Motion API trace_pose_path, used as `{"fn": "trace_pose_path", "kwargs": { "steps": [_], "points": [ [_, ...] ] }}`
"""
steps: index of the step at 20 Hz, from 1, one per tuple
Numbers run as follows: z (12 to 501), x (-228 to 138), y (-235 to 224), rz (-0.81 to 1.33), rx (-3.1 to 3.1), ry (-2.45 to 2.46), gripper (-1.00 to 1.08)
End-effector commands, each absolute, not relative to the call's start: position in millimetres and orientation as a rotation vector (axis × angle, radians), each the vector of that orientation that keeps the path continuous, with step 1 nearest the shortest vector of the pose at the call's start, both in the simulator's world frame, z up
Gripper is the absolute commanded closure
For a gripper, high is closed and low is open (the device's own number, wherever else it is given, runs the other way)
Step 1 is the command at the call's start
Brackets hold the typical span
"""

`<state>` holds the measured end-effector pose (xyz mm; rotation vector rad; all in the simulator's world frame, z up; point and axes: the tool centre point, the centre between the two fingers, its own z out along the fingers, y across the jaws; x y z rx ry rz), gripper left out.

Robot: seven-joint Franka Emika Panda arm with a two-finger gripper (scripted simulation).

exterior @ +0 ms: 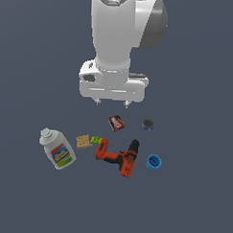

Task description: Pick up a designated object from a clutter of objects.

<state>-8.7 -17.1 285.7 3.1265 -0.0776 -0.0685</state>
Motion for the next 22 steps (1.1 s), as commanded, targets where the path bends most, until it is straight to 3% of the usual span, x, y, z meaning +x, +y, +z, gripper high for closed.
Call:
{"fn": "trace_pose_path", "kwargs": {
  "steps": [1,11,22],
  "points": [
    [285.9,-9.2,-18.2,-0.069,3.124,-0.078,-0.92],
    [276.4,3.4,-7.4,-0.063,3.121,-0.151,-0.92],
    [241.5,40.6,29.7,-0.044,3.097,-0.394,-0.92]
  ]
}}
